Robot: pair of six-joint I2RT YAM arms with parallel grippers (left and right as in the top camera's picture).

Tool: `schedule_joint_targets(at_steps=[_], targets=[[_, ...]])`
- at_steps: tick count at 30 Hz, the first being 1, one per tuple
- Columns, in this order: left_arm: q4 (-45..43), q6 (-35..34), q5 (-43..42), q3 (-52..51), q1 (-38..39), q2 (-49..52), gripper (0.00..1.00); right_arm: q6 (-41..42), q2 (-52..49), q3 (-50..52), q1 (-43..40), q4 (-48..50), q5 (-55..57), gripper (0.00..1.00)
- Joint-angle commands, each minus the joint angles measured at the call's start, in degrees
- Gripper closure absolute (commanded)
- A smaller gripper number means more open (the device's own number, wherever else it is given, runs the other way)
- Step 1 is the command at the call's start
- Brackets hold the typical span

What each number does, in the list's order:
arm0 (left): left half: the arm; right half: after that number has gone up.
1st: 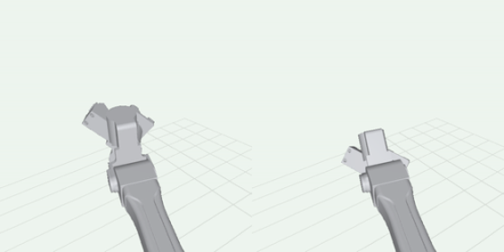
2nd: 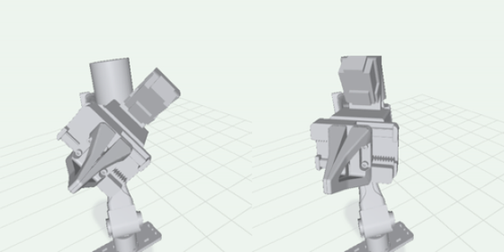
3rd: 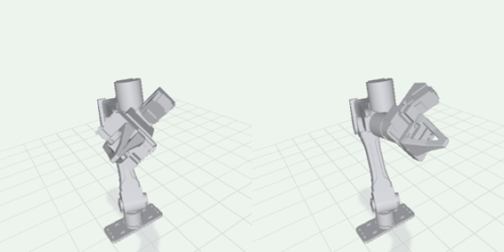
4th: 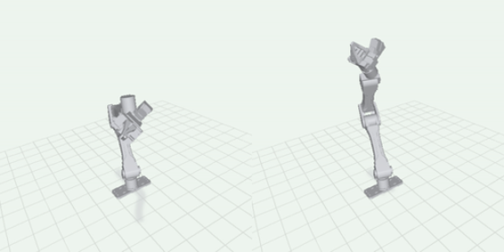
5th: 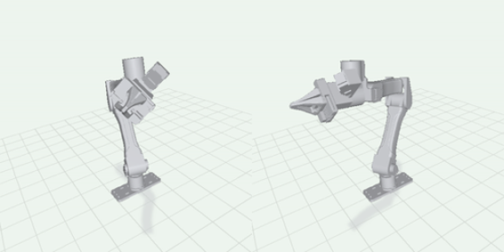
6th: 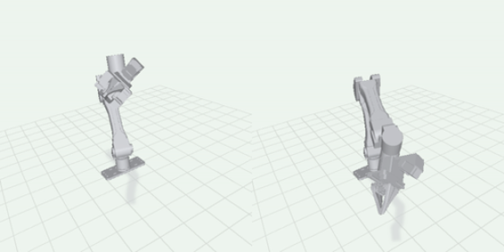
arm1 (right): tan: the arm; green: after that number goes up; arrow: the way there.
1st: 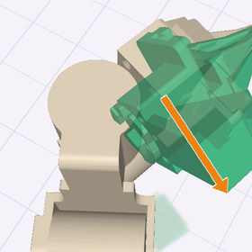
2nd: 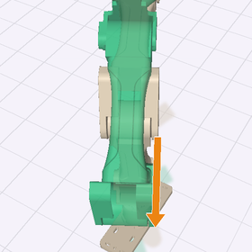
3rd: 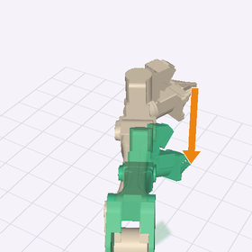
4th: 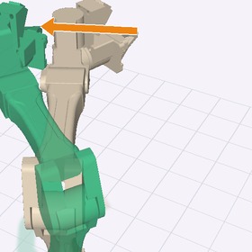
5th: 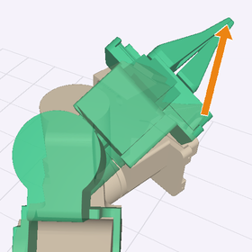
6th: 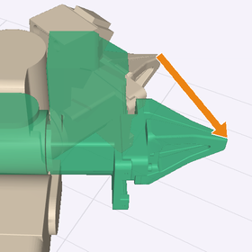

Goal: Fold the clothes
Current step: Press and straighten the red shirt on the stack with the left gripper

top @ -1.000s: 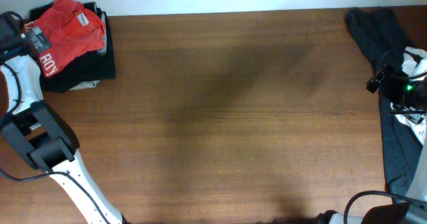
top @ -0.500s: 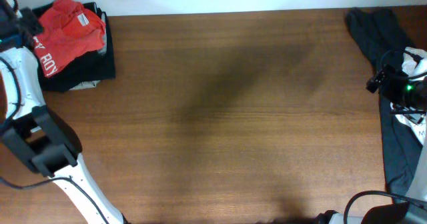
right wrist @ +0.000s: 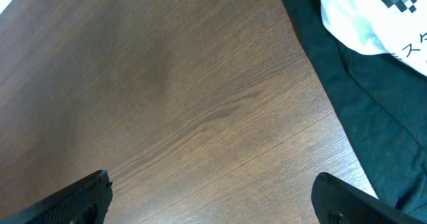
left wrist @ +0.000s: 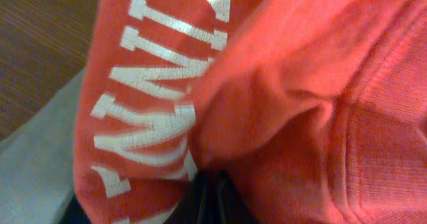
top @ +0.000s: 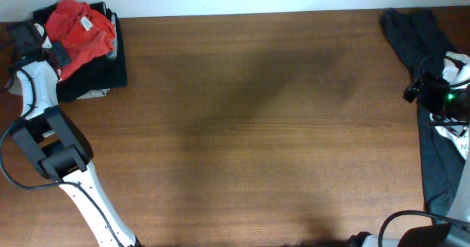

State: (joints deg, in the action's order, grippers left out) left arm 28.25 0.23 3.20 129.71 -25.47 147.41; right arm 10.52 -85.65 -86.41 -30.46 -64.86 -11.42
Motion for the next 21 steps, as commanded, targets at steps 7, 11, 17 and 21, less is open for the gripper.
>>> schedule_joint_targets(at_steps=[7,11,17,21], targets=[[7.54,0.42,-32.65,4.26,-0.13,-25.20,0.01,0.50,0.63,-1.03,-0.33,0.15,0.55,0.01],[11.21,0.42,-55.39,4.26,-0.13,-31.47,0.01,0.50,0.63,-1.03,-0.33,0.15,0.55,0.01],[24.83,0.44,-71.23,4.26,-0.13,-36.26,0.01,0.52,0.63,-1.03,-0.33,0.15,0.55,0.01],[26.99,0.46,-71.10,4.26,-0.15,-36.37,0.00,0.52,0.63,-1.03,-0.33,0.15,0.55,0.01]])
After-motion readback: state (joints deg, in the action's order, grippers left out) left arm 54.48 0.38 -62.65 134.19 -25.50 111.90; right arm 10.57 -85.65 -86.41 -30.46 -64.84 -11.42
